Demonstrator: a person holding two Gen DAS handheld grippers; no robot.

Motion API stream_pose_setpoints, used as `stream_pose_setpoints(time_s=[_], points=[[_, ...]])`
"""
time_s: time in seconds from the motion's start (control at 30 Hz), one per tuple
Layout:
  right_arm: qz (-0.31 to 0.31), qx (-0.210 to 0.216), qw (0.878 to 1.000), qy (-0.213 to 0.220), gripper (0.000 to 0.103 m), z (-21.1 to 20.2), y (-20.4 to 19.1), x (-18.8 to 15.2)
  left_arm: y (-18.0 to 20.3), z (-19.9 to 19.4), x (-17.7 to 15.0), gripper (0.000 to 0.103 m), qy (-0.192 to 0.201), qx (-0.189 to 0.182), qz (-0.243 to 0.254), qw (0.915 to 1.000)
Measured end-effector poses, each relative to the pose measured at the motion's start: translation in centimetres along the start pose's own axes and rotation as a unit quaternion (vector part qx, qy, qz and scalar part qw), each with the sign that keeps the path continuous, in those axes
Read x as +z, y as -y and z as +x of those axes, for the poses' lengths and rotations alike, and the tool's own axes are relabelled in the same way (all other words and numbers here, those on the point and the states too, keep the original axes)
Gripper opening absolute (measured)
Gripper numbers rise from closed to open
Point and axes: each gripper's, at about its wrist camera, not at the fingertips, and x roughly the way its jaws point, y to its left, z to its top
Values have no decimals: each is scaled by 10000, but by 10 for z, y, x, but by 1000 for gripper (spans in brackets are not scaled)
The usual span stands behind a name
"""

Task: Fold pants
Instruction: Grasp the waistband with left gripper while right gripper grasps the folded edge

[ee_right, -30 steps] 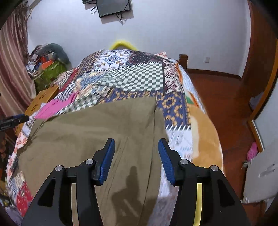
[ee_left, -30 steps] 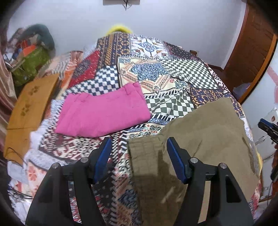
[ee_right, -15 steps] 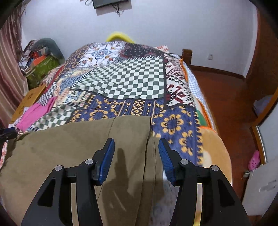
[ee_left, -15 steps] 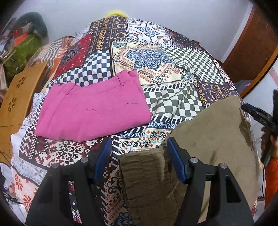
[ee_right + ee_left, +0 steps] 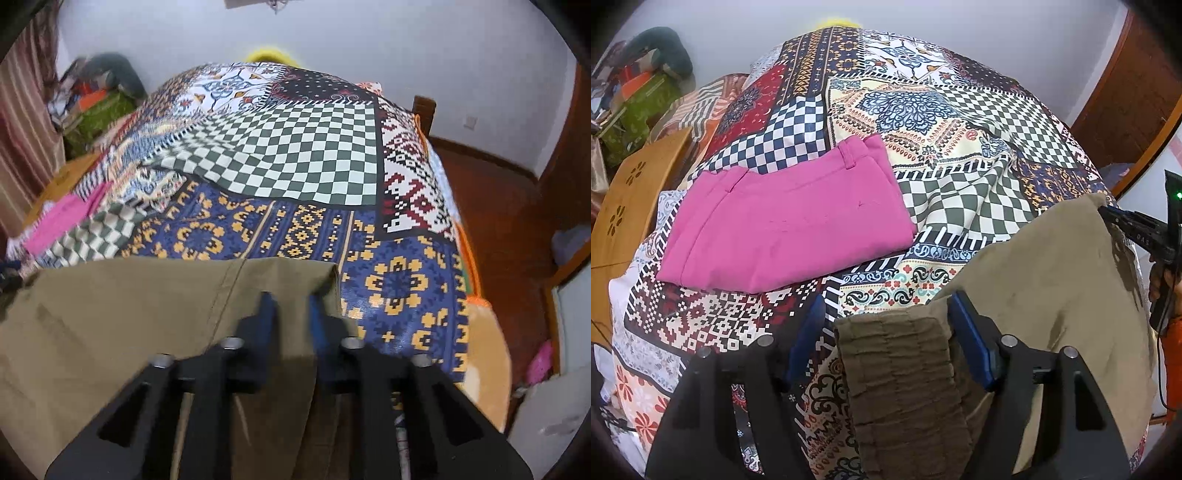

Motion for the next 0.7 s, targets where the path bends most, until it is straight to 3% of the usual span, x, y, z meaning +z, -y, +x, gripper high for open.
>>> stream_pose_setpoints(time_s=[0.2, 0.4, 0.6, 0.67, 0.7], points=[[-357, -411, 9982, 240, 6, -8, -8, -3, -1, -3, -1, 72, 233, 264, 33, 9994], [-759, -698, 9946, 108, 6, 1, -16, -2, -6, -1, -2, 72, 310, 266, 47, 9992], [-529, -586, 9969, -66, 7, 5, -10, 1, -5, -8, 3, 72, 231, 225, 19, 9995], [-383, -519, 9977, -207, 20, 0, -7, 4, 0, -26, 5, 72, 428, 249, 155, 9987], [-317, -477, 9980, -281, 38, -3, -5, 4, 2, -35, 5, 72, 536, 250, 215, 9980]])
